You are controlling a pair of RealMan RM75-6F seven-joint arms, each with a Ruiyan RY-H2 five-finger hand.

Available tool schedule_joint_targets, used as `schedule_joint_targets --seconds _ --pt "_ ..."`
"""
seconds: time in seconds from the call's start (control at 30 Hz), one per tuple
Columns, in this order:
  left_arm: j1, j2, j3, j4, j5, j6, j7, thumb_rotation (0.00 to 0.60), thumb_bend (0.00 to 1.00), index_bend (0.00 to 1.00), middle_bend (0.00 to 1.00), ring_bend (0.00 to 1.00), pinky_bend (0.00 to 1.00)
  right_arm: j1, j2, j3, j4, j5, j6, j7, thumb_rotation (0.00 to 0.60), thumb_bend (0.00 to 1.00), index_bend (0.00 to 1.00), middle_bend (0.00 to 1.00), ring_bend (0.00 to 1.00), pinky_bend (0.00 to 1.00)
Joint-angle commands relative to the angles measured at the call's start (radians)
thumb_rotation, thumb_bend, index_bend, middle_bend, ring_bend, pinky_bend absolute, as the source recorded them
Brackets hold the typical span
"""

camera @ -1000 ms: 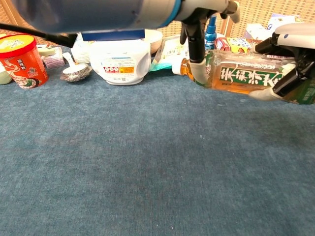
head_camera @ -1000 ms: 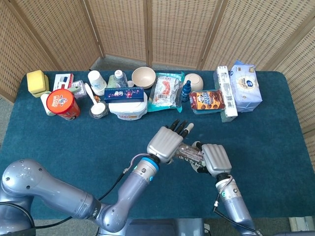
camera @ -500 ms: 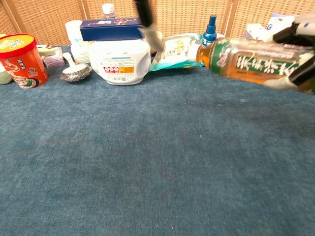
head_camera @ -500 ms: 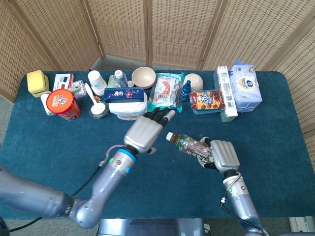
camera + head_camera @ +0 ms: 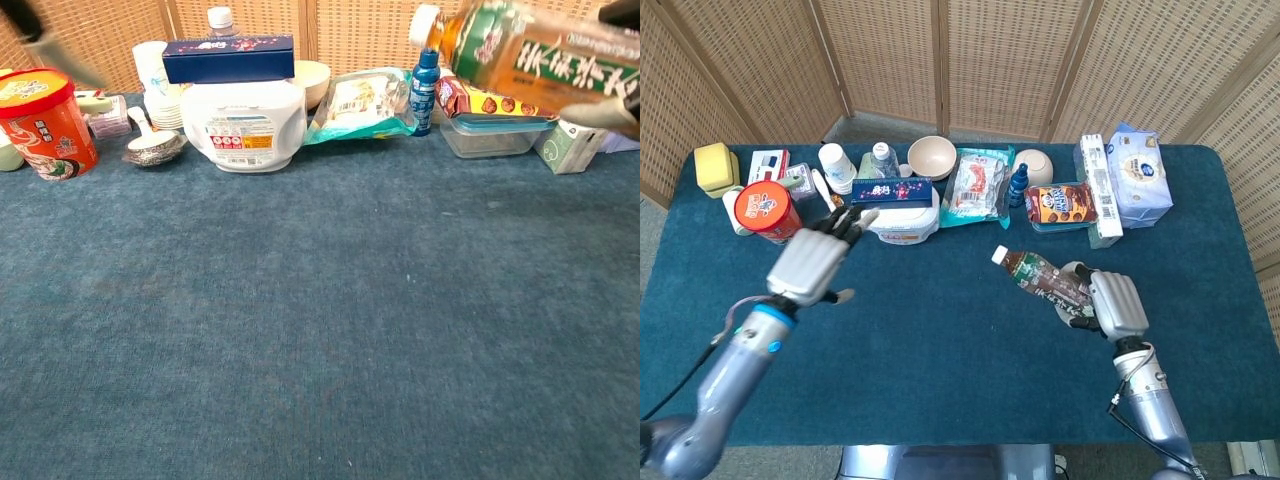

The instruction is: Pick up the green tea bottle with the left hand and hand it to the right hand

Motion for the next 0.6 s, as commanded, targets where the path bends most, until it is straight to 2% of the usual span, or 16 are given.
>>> schedule_joint_targets --seconds 0.03,0.17,0.27,0.6 --pt "0.251 0.106 0.177 0.111 0.357 0.028 -0.296 0.600 0.00 0.00 0.00 0.00 0.22 -0.019 -0.019 0.019 0.059 -0.091 -0.027 0.134 0.600 0.87 0.51 0.69 0.57 0.84" --pt "0.370 0.096 0.226 0.231 0.491 0.106 -0.444 0.600 0.00 0.00 0.00 0.00 0.22 -0.022 -0.057 0.037 0.105 -0.145 -0.041 0.253 0.600 0.87 0.51 0.69 0.57 0.83" --pt "0.439 0.072 0.244 0.306 0.549 0.163 -0.511 0.600 0.00 0.00 0.00 0.00 0.21 -0.024 -0.089 0.049 0.145 -0.184 -0.046 0.342 0.600 0.87 0.51 0.69 0.57 0.83" --pt "0.604 0.001 0.252 0.444 0.627 0.294 -0.632 0.600 0.00 0.00 0.00 0.00 0.21 -0.036 -0.160 0.087 0.221 -0.253 -0.069 0.659 0.600 0.86 0.52 0.69 0.57 0.82"
